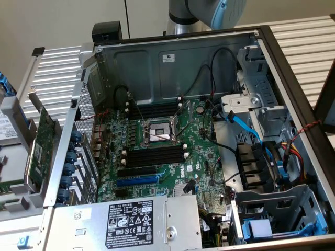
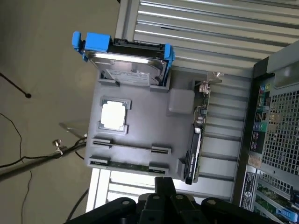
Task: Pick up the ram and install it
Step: 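Pick up the ram and move it above insertion slot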
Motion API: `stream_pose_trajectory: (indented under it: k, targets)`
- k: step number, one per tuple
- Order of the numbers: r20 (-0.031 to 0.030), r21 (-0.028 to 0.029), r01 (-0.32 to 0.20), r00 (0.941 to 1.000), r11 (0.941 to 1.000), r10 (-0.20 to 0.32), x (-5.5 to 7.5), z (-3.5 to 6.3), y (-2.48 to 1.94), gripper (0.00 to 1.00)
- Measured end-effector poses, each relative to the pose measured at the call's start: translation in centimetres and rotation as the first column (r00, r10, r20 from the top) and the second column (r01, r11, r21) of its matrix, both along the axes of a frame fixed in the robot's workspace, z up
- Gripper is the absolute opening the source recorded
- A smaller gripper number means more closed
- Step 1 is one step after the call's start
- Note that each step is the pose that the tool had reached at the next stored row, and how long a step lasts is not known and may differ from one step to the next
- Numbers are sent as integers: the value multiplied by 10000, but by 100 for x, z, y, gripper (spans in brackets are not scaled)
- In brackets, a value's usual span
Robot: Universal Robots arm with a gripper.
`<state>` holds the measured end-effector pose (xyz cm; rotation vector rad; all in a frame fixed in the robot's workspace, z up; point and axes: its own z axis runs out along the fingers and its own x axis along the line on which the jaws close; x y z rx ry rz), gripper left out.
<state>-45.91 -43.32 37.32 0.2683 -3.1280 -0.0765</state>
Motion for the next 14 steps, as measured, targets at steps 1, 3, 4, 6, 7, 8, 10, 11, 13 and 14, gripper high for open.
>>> stream_pose_trajectory:
  k: [1,3,4,6,7,8,10,11,13,14]
  targets:
    - [0,0,-180,9998,9998,180,-1,-2,0,10]
    - [1,1,-541,9985,9985,541,-4,-8,-1,10]
    - [1,1,-736,9973,9973,736,-6,-11,-1,10]
    - [1,0,-1092,9940,9940,1092,-11,-17,0,10]
    - [1,1,-1267,9919,9919,1267,-11,-20,0,10]
    - [1,1,-1456,9893,9893,1456,-14,-24,0,10]
    - [1,1,-1816,9834,9834,1816,-17,-29,0,10]
    - [1,1,-1992,9800,9800,1992,-18,-31,0,10]
    - [0,0,-2343,9722,9722,2343,-20,-34,0,10]
    - [1,0,-2518,9678,9678,2518,-21,-36,0,10]
